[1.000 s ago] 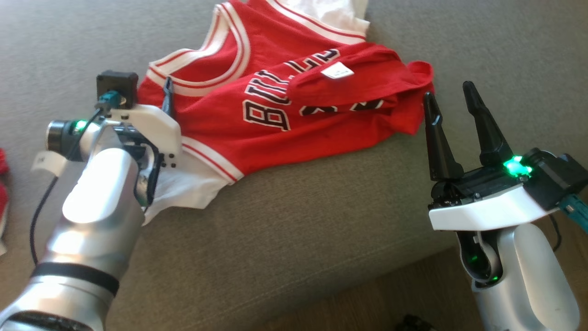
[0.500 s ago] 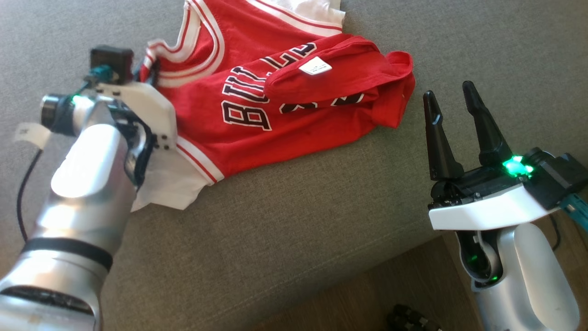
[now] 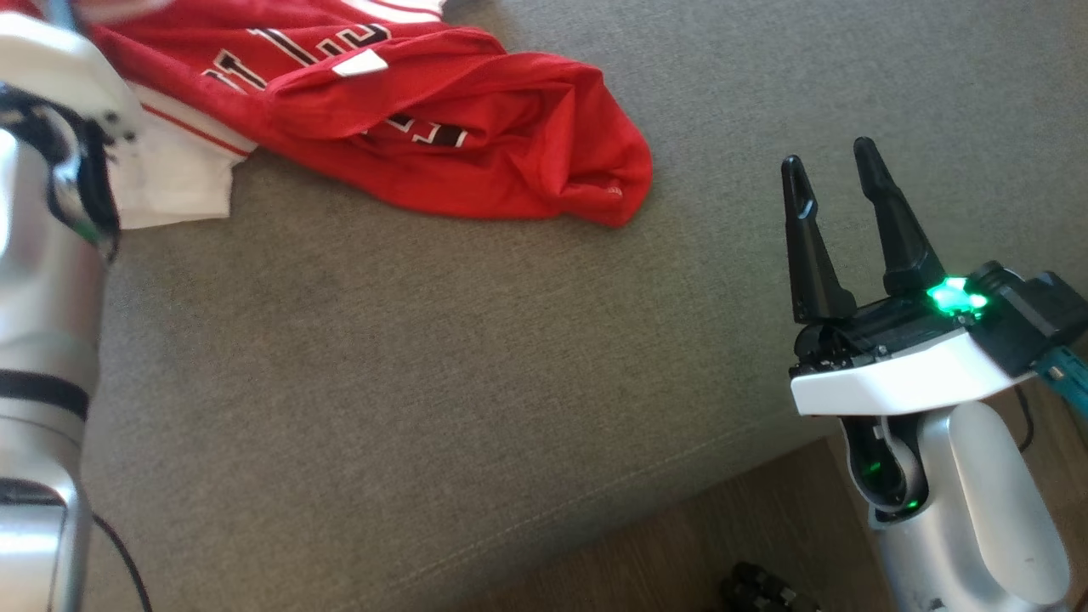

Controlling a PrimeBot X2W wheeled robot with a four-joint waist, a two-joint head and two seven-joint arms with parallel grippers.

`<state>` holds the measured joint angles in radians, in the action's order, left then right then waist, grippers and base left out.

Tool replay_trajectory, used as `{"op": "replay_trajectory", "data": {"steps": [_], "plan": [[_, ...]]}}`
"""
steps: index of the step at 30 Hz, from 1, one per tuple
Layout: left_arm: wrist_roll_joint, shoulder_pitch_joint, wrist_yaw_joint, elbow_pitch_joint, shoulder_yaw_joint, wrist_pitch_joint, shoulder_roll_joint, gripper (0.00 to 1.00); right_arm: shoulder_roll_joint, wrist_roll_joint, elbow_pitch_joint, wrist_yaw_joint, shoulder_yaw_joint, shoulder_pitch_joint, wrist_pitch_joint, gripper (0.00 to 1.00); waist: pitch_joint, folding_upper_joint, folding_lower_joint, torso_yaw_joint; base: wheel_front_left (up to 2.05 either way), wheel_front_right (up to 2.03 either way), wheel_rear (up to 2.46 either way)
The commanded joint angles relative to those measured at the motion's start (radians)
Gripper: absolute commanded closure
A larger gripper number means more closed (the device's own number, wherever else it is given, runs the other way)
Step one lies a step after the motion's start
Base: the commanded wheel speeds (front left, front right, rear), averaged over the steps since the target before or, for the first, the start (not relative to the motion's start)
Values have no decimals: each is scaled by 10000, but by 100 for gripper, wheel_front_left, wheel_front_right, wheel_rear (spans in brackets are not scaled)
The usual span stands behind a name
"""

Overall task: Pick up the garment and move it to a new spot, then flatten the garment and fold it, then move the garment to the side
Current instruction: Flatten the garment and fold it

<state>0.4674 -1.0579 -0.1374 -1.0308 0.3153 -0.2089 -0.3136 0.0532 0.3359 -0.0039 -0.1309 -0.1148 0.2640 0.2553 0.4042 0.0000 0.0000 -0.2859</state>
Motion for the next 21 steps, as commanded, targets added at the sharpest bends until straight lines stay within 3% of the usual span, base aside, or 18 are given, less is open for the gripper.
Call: {"op": "replay_trajectory", "data": {"steps": [1, 6, 11, 17, 21], "plan": [[-23, -45, 145, 135, -80, -17, -350, 0, -30, 45, -249, 2, -243, 196, 65, 0, -32, 0, 0, 99, 0, 0, 0], [51, 364, 365, 420, -93, -398, -109, 0, -30, -64, -44, 2, -294, 239, 65, 0, -235, 0, 0, 473, 0, 0, 0], [167, 1607, 353, 2415, -548, -520, 426, 0, -30, -467, 598, 2, -362, 168, 65, 0, -583, 0, 0, 1176, 0, 0, 0], [52, 4508, 240, 5751, -1177, -526, 1454, 0, -30, -1248, 1734, 2, -570, 138, 42, 0, -1028, 0, 0, 2198, 0, 0, 0], [74, 6001, 289, 6919, -1433, -527, 2028, 0, -21, -2231, 2645, 2, -425, 319, -146, 0, -1190, 0, 0, 2879, 0, 0, 0]]}}
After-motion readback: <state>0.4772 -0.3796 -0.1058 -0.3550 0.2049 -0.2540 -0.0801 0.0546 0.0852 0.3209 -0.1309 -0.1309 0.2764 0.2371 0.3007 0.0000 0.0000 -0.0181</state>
